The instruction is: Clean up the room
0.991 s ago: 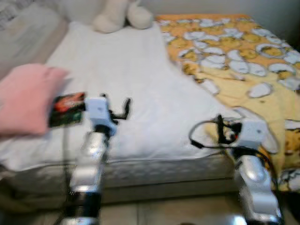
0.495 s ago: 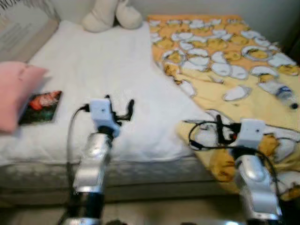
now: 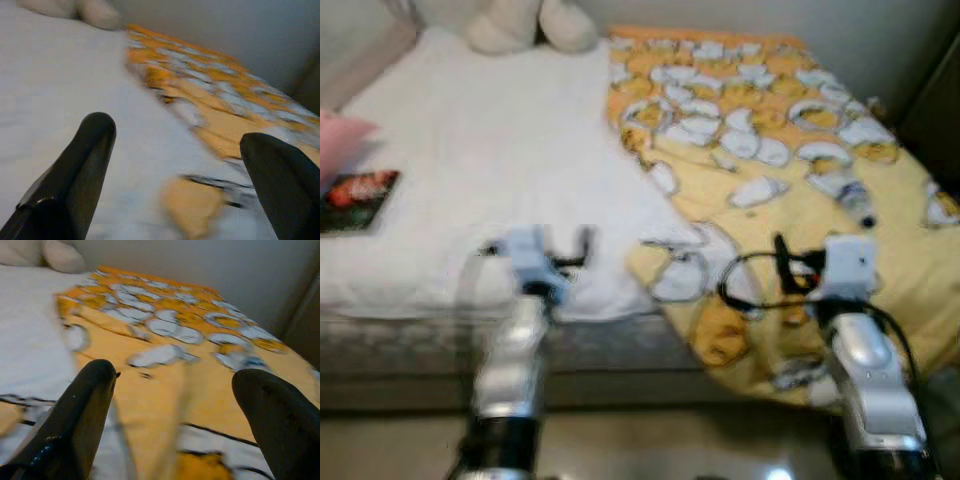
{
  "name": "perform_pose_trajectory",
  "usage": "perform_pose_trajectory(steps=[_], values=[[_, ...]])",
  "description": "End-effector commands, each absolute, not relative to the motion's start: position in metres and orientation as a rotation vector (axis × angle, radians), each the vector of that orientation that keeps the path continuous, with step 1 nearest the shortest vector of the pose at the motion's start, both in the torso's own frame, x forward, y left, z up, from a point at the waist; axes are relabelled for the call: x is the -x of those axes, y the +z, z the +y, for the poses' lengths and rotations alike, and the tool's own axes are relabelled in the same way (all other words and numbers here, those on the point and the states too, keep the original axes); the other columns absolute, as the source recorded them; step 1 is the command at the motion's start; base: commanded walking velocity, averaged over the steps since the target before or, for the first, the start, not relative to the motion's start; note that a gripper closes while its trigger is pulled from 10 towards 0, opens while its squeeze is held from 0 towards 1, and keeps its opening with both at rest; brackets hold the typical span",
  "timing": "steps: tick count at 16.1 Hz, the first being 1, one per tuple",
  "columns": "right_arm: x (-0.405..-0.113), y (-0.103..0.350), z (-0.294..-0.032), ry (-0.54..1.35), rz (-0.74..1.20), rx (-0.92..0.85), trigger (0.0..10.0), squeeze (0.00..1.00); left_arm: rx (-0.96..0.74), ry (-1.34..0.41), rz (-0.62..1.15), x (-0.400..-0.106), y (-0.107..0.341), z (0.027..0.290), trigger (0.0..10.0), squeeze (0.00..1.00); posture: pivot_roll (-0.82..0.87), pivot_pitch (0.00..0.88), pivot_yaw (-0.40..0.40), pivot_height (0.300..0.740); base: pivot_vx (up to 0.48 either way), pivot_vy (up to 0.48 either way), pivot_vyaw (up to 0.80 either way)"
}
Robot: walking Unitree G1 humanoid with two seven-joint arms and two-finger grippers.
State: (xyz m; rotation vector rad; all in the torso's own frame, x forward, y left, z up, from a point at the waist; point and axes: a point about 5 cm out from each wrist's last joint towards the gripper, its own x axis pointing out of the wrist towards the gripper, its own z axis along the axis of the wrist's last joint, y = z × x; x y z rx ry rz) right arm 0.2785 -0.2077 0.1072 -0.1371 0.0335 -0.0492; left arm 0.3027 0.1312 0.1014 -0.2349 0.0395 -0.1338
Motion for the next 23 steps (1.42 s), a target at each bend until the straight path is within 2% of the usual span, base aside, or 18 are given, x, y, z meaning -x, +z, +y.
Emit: perform_pose_trajectory(steps=[1, 6, 23], values=[[-0.281, 0.109, -0.201, -0.031, 0.026, 0.114, 10.0, 0.00, 0.198, -0.125, 0.022, -0.306, 0.107, 0.138, 10.0, 0.00, -0.13, 0.000, -0.020, 0.740, 0.000, -0.450, 0.00], [-0.284, 0.105, -0.194, -0.030, 0.026, 0.098, 10.0, 0.00, 0.146, -0.133, -0.006, -0.316, 0.115, 0.146, 10.0, 0.00, -0.12, 0.000, -0.010, 0.740, 0.000, -0.431, 0.00], [-0.287, 0.107, -0.195, -0.045, 0.010, 0.101, 10.0, 0.00, 0.156, -0.176, -0.021, -0.323, 0.120, 0.138, 10.0, 0.00, -0.13, 0.000, 0.002, 0.740, 0.262, -0.398, 0.00]])
